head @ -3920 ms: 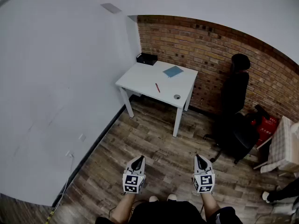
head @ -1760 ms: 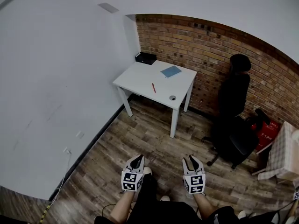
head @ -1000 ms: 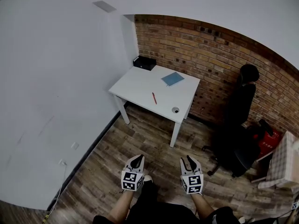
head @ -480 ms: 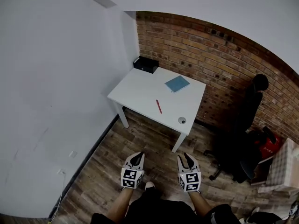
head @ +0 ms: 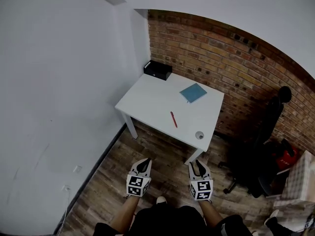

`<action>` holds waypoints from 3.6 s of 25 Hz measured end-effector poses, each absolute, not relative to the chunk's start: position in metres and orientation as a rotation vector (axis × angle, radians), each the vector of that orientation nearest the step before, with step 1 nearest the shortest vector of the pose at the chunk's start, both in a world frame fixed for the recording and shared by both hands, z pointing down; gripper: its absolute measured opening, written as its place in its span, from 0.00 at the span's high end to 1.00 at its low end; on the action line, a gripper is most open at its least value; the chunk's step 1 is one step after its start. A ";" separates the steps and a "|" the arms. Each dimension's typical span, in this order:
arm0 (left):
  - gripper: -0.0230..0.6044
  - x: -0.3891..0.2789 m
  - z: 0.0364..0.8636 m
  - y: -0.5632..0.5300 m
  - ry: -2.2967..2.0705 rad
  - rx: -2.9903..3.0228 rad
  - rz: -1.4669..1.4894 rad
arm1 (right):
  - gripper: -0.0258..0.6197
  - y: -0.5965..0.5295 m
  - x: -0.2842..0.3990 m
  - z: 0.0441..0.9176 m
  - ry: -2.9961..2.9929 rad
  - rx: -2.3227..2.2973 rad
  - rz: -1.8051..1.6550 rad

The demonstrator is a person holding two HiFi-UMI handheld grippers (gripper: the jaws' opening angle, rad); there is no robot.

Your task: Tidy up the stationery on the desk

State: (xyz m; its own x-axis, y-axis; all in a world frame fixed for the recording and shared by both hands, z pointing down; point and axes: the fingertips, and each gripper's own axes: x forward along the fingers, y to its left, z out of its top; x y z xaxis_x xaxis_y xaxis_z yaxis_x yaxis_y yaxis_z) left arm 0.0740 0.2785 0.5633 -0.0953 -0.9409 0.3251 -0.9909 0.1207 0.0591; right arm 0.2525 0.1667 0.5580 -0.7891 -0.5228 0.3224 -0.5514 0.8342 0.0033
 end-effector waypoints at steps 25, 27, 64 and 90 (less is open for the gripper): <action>0.93 -0.009 0.586 0.178 -2.047 1.928 0.290 | 0.78 0.064 0.171 0.584 -2.668 0.863 0.194; 0.93 -0.023 0.587 0.161 -2.033 1.937 0.313 | 0.78 0.047 0.156 0.584 -2.670 0.878 0.212; 0.93 -0.118 0.594 -0.138 -1.626 2.238 0.507 | 0.76 -0.205 0.045 0.607 -2.528 1.215 0.478; 0.71 -0.111 0.644 -0.278 -1.269 2.426 0.596 | 0.74 -0.286 0.021 0.627 -2.384 1.467 0.565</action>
